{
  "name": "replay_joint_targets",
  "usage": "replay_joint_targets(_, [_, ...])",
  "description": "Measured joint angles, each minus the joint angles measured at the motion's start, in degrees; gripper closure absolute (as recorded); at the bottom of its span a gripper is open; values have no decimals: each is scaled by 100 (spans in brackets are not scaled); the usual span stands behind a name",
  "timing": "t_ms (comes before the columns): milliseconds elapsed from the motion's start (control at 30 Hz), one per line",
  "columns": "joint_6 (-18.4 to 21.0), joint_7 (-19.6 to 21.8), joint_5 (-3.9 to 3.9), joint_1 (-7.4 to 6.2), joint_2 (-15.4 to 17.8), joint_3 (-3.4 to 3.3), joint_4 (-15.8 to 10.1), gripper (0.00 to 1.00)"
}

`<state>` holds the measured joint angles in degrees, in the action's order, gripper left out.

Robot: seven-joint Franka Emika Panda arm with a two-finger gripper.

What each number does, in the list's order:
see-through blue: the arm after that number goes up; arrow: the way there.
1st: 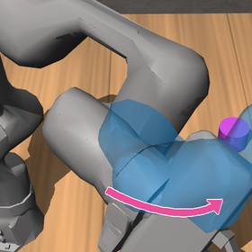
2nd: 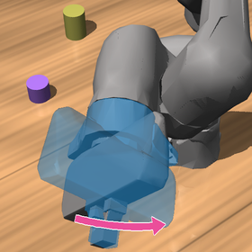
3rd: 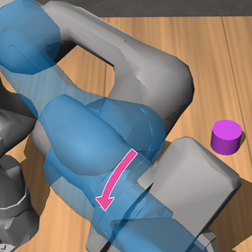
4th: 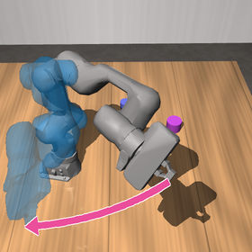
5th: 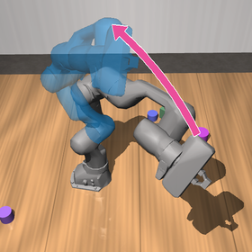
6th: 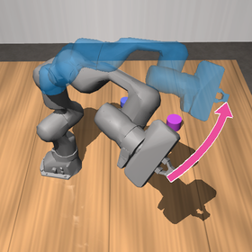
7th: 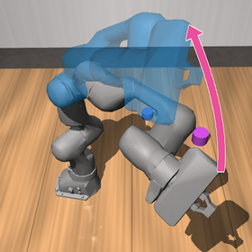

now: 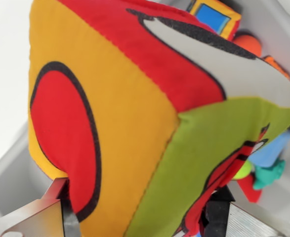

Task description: Pick an object from the bin

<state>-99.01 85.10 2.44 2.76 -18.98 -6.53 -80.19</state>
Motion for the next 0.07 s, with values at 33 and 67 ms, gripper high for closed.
replay_joint_targets(33, [0,0,0,0,0,0,0,100])
replay_joint_targets(67, [0,0,0,0,0,0,0,100])
